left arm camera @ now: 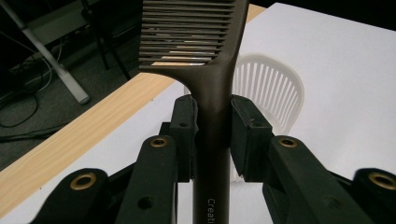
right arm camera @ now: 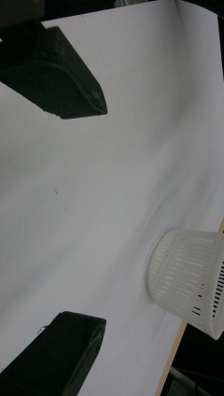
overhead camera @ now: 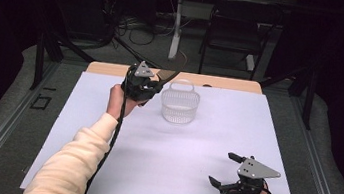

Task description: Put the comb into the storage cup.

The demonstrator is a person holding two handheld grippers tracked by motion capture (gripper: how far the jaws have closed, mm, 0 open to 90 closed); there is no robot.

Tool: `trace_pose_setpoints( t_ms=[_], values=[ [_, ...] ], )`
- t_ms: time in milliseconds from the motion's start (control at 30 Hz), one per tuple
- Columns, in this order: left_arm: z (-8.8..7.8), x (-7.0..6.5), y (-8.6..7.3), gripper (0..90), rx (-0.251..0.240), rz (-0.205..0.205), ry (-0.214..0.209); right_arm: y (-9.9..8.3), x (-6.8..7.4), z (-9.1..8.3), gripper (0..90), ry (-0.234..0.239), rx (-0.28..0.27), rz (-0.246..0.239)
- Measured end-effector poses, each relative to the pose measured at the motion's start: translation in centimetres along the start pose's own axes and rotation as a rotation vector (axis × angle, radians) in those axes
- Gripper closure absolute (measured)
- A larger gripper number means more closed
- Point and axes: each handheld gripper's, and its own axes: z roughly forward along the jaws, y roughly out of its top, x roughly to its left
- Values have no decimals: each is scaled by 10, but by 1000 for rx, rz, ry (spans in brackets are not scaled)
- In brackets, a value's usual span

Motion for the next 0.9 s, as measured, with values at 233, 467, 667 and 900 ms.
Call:
trace_pose_setpoints(
  t_ms=[233, 467, 667, 900],
  values=[
    [3, 2, 3, 725, -7, 7, -1, 0, 0, 0, 3, 0, 0, 2],
    [6, 3, 6, 724, -15, 14, -14, 0, 0, 0, 4, -1, 0, -2],
    [9, 2, 9, 724, -21, 23, -20, 0, 0, 0, 3, 0, 0, -3],
    [14, 1, 13, 724, -30, 33, -26, 0, 0, 0, 4, 0, 0, -3]
  ],
)
